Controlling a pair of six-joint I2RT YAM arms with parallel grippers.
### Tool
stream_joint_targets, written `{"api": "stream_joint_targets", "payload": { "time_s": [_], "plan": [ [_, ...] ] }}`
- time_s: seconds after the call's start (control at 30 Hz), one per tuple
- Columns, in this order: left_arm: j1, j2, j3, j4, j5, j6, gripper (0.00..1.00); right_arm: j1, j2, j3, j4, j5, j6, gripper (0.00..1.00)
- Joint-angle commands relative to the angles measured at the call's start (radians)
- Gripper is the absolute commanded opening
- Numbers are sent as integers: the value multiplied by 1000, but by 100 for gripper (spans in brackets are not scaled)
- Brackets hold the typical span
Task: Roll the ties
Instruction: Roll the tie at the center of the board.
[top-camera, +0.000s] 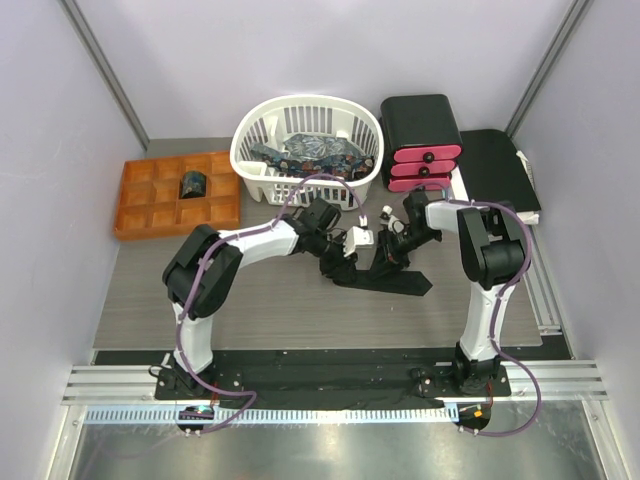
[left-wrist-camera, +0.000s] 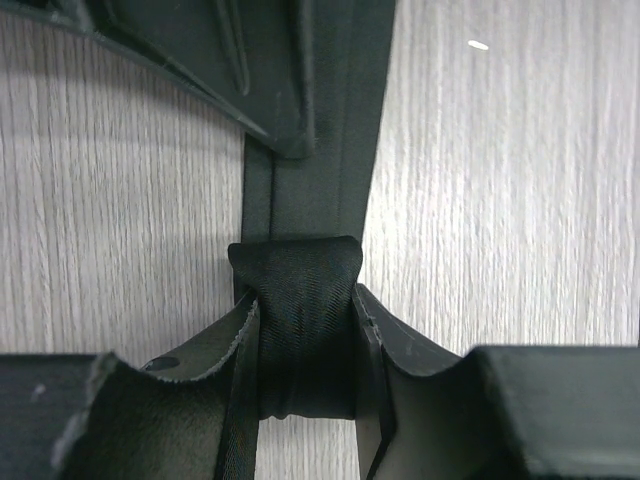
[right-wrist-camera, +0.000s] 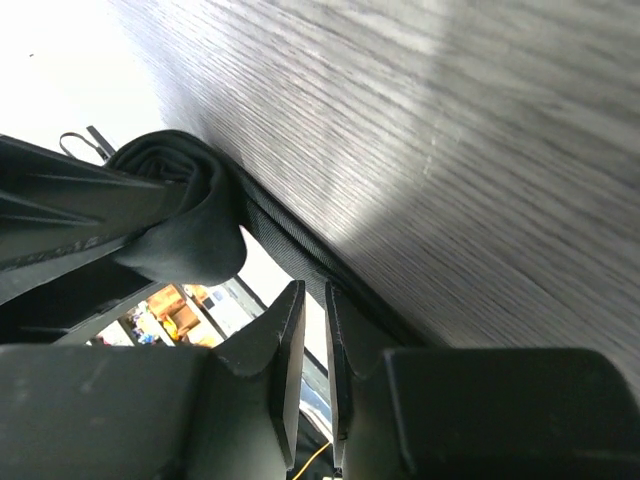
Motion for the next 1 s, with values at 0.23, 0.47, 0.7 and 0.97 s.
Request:
{"api": "stream_joint_targets", "payload": {
  "time_s": [0.23, 0.47, 0.7, 0.97],
  "plan": [
    [-37, -3, 17, -172, -64, 205, 22, 7, 78, 28, 65, 207, -65, 21],
    [-66, 60, 59, -198, -186, 153, 23, 4, 24, 59, 62, 132, -48, 23],
    [-66, 101, 97, -214, -198, 84, 25, 13, -135, -38, 168, -44, 111, 34],
    [-58, 121, 122, -232, -195, 56, 29, 61, -163, -90, 251, -67, 157, 38]
  ]
}}
